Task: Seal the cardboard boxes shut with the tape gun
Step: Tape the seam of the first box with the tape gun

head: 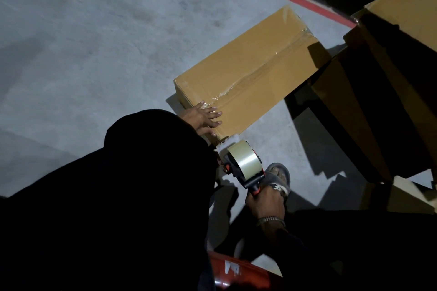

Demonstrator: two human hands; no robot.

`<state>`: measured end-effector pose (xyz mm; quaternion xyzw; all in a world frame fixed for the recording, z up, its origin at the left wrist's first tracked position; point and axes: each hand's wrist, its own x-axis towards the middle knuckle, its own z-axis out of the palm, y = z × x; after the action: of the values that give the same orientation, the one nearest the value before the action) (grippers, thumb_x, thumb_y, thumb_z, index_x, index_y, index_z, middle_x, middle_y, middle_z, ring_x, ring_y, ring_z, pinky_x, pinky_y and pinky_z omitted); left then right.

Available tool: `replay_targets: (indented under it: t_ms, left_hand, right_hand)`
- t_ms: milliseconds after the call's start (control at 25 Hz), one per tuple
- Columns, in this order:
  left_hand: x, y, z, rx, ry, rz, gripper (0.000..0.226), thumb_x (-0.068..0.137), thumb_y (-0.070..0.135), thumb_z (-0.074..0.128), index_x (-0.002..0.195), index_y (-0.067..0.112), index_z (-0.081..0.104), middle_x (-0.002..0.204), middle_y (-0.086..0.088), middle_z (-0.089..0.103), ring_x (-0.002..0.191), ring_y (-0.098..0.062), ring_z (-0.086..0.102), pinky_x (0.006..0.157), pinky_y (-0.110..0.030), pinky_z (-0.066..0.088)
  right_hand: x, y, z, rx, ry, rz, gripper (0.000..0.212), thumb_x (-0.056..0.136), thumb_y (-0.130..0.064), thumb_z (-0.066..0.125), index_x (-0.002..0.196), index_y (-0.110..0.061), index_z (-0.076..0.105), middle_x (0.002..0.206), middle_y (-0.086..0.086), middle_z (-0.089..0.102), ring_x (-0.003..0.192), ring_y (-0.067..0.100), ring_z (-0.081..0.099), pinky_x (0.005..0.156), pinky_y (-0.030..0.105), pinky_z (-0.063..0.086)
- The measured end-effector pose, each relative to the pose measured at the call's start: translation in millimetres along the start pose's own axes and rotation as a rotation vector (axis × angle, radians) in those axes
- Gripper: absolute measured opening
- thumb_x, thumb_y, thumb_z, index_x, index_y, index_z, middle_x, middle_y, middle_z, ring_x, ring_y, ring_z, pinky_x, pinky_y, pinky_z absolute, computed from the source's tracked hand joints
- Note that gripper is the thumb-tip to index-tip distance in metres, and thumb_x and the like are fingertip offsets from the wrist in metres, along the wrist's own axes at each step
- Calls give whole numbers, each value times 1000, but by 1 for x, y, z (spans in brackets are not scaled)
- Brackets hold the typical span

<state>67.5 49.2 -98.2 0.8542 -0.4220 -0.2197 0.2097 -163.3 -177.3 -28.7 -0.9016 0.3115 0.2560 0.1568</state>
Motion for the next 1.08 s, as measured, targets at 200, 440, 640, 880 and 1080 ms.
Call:
replay_targets:
  t_ms: [200, 440, 640, 880, 1080]
  left_hand:
    - [-6, -8, 10, -18, 77, 49, 40, 97, 33, 71, 134, 17, 69, 153, -12, 50, 149, -36, 40, 125, -60, 16]
    - [-1, -20, 23, -42, 127, 60, 37, 96, 31, 73, 131, 18, 72, 151, -10, 54, 147, -36, 44, 124, -63, 18]
    - [1, -22, 25, -36, 141, 62, 43, 98, 45, 62, 131, 19, 73, 151, -10, 54, 146, -34, 44, 122, -67, 19]
    - [-3, -16, 25, -21, 144, 35, 55, 98, 56, 47, 131, 20, 72, 152, -7, 52, 149, -30, 39, 125, -64, 16]
    - [-3, -13, 22, 25, 116, 14, 63, 101, 61, 37, 135, 19, 69, 155, -6, 49, 150, -29, 38, 126, -58, 10]
  right_hand:
    - [6, -14, 17, 94, -164, 93, 29, 84, -37, 61, 89, -11, 73, 87, 13, 75, 91, 37, 71, 78, 35, 57]
    - [10, -9, 40, 141, -346, 225, 43, 81, -35, 69, 111, -3, 70, 112, 16, 72, 111, 36, 67, 81, 34, 53]
    - [30, -11, 42, 95, -337, 245, 43, 77, -39, 68, 105, -7, 72, 106, 14, 74, 105, 33, 70, 72, 29, 49]
    - [43, -19, 29, -29, -342, 210, 42, 85, -39, 69, 114, -10, 66, 110, 8, 72, 102, 26, 71, 71, 25, 47]
    - [54, -25, 14, 68, -440, 231, 24, 94, -29, 59, 77, -12, 61, 54, -4, 64, 31, 2, 55, 37, 14, 39]
